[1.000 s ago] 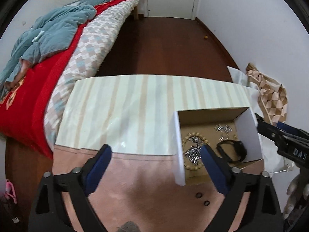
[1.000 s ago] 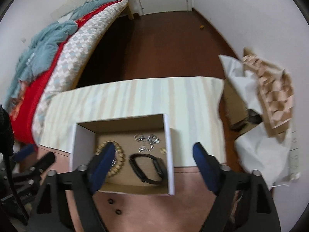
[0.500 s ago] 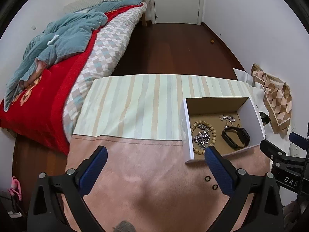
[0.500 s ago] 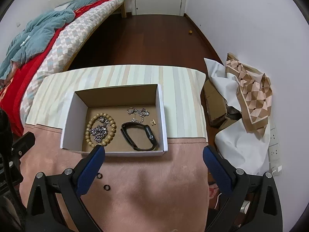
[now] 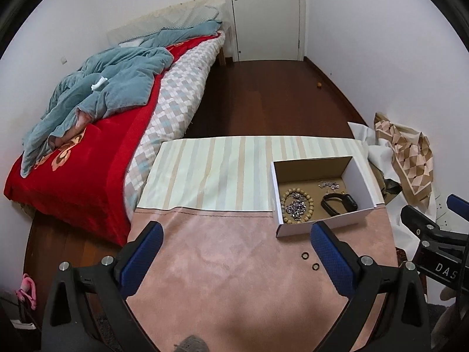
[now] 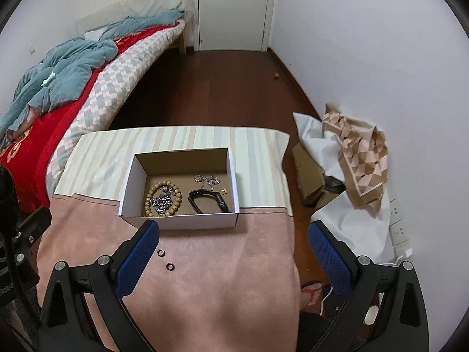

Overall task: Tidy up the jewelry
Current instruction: 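Withdraw both tools from the box back over the table, then grasp one black ring with the right gripper while the left gripper grasps the other black ring, then carry both black rings into the white box and open both grippers, then withdraw both tools from the box and lift them away from the table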

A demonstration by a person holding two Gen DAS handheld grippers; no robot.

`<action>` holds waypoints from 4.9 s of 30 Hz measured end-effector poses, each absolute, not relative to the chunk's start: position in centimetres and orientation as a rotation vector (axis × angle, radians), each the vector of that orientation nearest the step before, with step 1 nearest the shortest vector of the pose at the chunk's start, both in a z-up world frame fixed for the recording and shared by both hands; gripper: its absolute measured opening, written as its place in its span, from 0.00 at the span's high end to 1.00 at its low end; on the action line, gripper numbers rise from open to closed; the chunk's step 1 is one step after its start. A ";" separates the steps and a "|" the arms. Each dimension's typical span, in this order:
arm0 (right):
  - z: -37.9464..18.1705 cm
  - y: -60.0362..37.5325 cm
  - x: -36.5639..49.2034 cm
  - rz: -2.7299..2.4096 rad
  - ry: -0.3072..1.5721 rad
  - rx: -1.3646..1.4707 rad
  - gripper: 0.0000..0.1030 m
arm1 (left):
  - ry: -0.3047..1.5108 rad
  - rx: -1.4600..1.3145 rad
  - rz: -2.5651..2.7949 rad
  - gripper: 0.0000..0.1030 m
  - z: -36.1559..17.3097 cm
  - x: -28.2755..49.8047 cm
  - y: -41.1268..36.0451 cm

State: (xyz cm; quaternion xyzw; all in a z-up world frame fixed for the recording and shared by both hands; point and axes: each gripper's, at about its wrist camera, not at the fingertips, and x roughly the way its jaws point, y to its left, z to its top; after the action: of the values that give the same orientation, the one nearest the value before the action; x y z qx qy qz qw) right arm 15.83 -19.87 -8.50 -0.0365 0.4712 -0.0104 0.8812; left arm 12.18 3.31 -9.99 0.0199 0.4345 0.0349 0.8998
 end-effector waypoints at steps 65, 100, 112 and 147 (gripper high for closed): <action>-25.0 -24.5 13.5 -0.026 1.096 0.126 0.87 | 1.204 0.093 -0.071 0.24 -27.9 16.6 -5.1; -15.7 -23.1 23.5 0.169 0.999 0.235 0.87 | 1.089 -0.018 -0.225 0.90 -17.3 23.9 -3.1; -19.0 -21.6 32.3 0.234 1.180 0.234 0.84 | 1.172 -0.033 -0.182 0.81 -18.4 30.2 -2.0; -13.7 -20.7 21.3 -0.008 1.109 -0.070 0.00 | 1.024 -0.006 0.078 0.00 -13.8 18.5 2.6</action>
State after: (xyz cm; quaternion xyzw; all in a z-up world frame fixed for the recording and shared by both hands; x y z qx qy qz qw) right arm 21.26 -20.72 -13.72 -0.0333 0.5262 -0.0036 0.8497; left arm 18.49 2.57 -13.81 -0.0029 0.4899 0.0371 0.8710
